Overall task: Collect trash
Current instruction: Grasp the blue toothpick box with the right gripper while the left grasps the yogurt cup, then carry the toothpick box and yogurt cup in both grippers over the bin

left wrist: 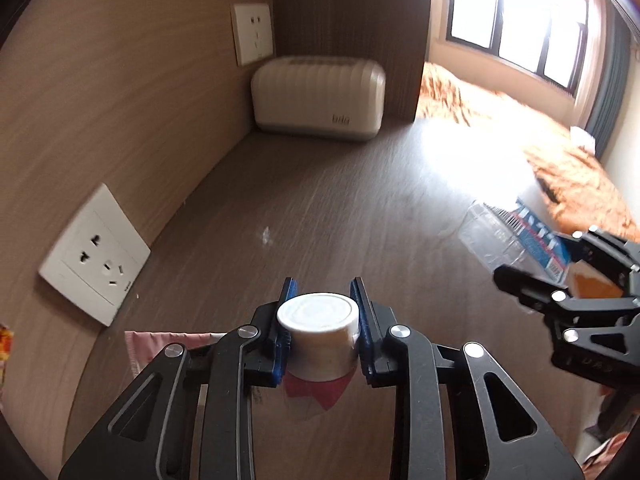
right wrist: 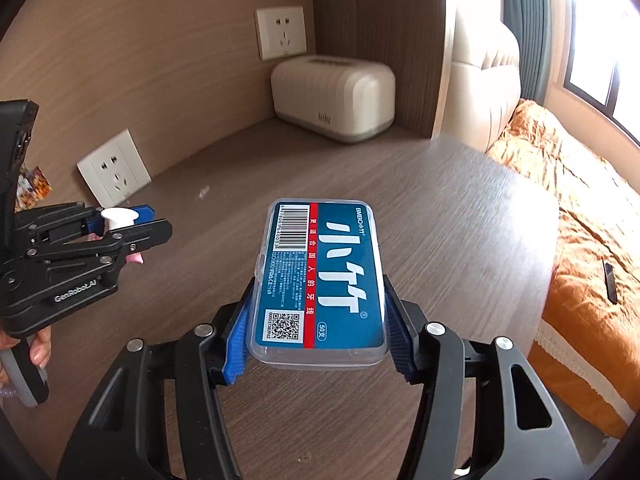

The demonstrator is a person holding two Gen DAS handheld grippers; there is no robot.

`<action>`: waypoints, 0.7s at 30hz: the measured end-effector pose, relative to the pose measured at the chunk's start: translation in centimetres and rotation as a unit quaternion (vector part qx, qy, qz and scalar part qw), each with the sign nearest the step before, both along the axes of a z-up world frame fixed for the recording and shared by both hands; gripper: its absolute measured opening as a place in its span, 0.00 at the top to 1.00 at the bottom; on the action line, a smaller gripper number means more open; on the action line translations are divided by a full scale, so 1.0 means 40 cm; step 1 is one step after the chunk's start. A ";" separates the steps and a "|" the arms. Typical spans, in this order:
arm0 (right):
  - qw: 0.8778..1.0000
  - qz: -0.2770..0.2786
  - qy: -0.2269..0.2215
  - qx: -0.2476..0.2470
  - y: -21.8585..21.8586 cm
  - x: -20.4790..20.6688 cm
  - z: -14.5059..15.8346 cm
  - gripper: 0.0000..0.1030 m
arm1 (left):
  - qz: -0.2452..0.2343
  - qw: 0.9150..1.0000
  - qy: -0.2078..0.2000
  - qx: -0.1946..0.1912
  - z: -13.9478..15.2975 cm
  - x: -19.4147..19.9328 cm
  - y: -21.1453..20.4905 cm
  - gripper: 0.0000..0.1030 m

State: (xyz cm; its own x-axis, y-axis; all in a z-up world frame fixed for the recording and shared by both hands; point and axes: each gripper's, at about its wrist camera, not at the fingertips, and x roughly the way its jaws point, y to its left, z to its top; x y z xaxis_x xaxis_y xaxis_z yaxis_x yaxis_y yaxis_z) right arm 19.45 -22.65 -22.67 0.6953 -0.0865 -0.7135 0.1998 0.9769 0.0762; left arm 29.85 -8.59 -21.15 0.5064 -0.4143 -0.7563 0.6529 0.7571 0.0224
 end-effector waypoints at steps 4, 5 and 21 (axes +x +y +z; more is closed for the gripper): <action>1.000 0.004 -0.025 -0.002 -0.012 -0.033 0.048 0.44 | 0.002 1.000 -0.006 -0.025 0.061 -0.040 -0.015 0.74; 0.999 0.005 -0.032 -0.001 -0.016 -0.045 0.063 0.44 | 0.002 1.000 -0.010 -0.029 0.077 -0.052 -0.019 0.74; 0.994 -0.048 -0.090 -0.042 -0.235 -0.351 0.222 0.44 | -0.092 0.993 -0.028 -0.075 0.220 -0.361 -0.335 0.74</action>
